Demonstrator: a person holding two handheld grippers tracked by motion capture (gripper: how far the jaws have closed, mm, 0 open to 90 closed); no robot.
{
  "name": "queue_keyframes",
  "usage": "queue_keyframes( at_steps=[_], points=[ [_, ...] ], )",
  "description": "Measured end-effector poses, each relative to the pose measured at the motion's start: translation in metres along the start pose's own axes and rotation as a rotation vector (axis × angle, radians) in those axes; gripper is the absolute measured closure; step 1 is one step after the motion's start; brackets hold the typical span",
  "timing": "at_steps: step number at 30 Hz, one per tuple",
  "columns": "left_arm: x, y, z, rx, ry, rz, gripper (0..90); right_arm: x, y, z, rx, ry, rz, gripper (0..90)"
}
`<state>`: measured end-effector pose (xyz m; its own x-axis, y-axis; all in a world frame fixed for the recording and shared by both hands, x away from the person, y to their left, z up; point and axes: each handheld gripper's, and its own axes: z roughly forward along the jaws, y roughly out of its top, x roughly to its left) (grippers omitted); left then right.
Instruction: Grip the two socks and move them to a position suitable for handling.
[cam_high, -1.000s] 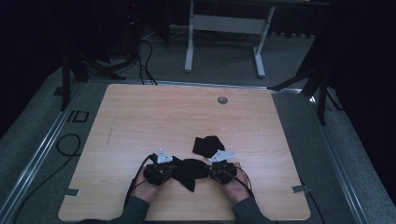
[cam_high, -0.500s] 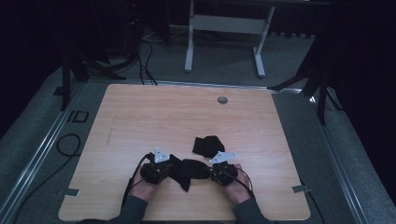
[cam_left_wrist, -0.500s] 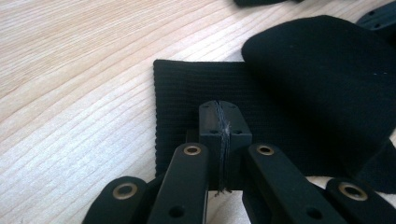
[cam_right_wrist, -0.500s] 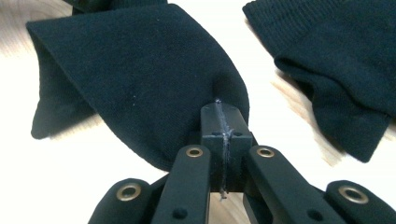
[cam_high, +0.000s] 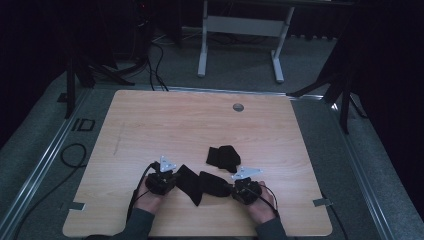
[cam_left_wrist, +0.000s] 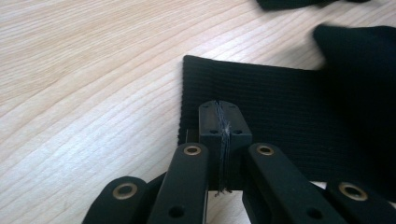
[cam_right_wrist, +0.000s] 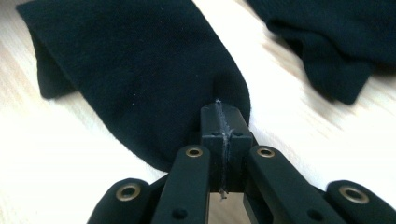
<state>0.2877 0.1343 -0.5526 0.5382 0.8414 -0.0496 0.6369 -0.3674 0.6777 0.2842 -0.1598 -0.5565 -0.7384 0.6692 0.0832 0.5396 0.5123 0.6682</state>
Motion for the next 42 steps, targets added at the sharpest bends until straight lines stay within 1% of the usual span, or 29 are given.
queue_keyframes(
  at_steps=[5,7,8,9,10,12,15,16,17,23,24,26,28,30,34,35,36,37,38,39,41,42],
  points=[
    [0.005,0.000,-0.001,0.011,0.019,-0.004,89.7,-0.003,-0.003,-0.004,0.008,0.011,0.006,89.1],
    [0.007,-0.001,-0.002,0.016,0.037,-0.002,89.7,-0.005,-0.003,-0.005,0.014,0.012,0.002,89.0],
    [0.007,-0.001,-0.002,0.016,0.037,-0.002,89.7,-0.005,-0.003,-0.005,0.014,0.012,0.002,89.0],
    [0.010,-0.001,-0.002,0.017,0.043,-0.014,89.6,-0.007,-0.004,-0.007,0.022,0.011,0.002,88.7],
    [0.012,-0.001,-0.003,0.022,0.043,-0.015,89.5,-0.008,-0.004,-0.007,0.024,0.010,0.002,88.5],
    [0.014,-0.001,-0.004,0.029,0.038,-0.019,88.0,-0.010,-0.004,-0.009,0.032,0.004,0.003,87.7],
    [0.017,-0.002,-0.005,0.032,0.044,-0.023,87.7,-0.010,-0.004,-0.011,0.045,-0.031,-0.020,86.7],
    [0.019,-0.003,-0.006,0.032,0.052,-0.034,87.7,-0.009,-0.004,-0.011,0.047,-0.039,-0.025,86.6],
    [0.020,-0.003,-0.007,0.035,0.052,-0.035,87.7,-0.009,-0.004,-0.011,0.048,-0.043,-0.027,86.6],
    [0.023,-0.004,-0.008,0.039,0.061,-0.045,87.7,-0.012,-0.004,-0.011,0.043,-0.057,-0.018,86.3],
    [0.024,-0.004,-0.008,0.036,0.065,-0.056,87.7,-0.014,-0.005,-0.011,0.037,-0.060,-0.011,86.1],
    [0.024,-0.004,-0.008,0.038,0.066,-0.059,87.7,-0.016,-0.004,-0.012,0.042,-0.059,0.001,86.2],
    [0.025,-0.004,-0.009,0.040,0.067,-0.060,87.6,-0.018,-0.004,-0.012,0.045,-0.060,0.000,86.2],
    [0.026,-0.004,-0.009,0.040,0.064,-0.063,87.3,-0.020,-0.004,-0.013,0.052,-0.058,0.009,86.2],
    [0.027,-0.004,-0.009,0.039,0.052,-0.070,86.1,-0.022,-0.004,-0.015,0.060,-0.055,0.011,86.2],
    [0.028,-0.004,-0.009,0.033,0.028,-0.077,85.0,-0.023,-0.005,-0.015,0.060,-0.055,0.011,86.2],
    [0.028,-0.004,-0.009,0.033,0.028,-0.077,83.0,-0.023,-0.005,-0.015,0.059,-0.055,0.013,86.1],
    [0.028,-0.004,-0.009,0.023,0.009,-0.082,83.0,-0.023,-0.005,-0.015,0.059,-0.055,0.013,86.1],
    [0.028,-0.004,-0.009,0.010,-0.009,-0.087,78.2,-0.023,-0.005,-0.015,0.059,-0.060,0.006,84.8],
    [0.028,-0.003,-0.011,-0.014,-0.039,-0.085,76.2,-0.022,-0.005,-0.015,0.057,-0.065,-0.001,82.5],
    [0.027,-0.001,-0.013,-0.040,-0.059,-0.074,72.0,-0.020,-0.003,-0.016,0.052,-0.090,-0.025,77.7],
    [0.027,-0.001,-0.013,-0.040,-0.059,-0.074,70.0,-0.019,-0.003,-0.016,0.046,-0.100,-0.030,75.9]
  ],
)
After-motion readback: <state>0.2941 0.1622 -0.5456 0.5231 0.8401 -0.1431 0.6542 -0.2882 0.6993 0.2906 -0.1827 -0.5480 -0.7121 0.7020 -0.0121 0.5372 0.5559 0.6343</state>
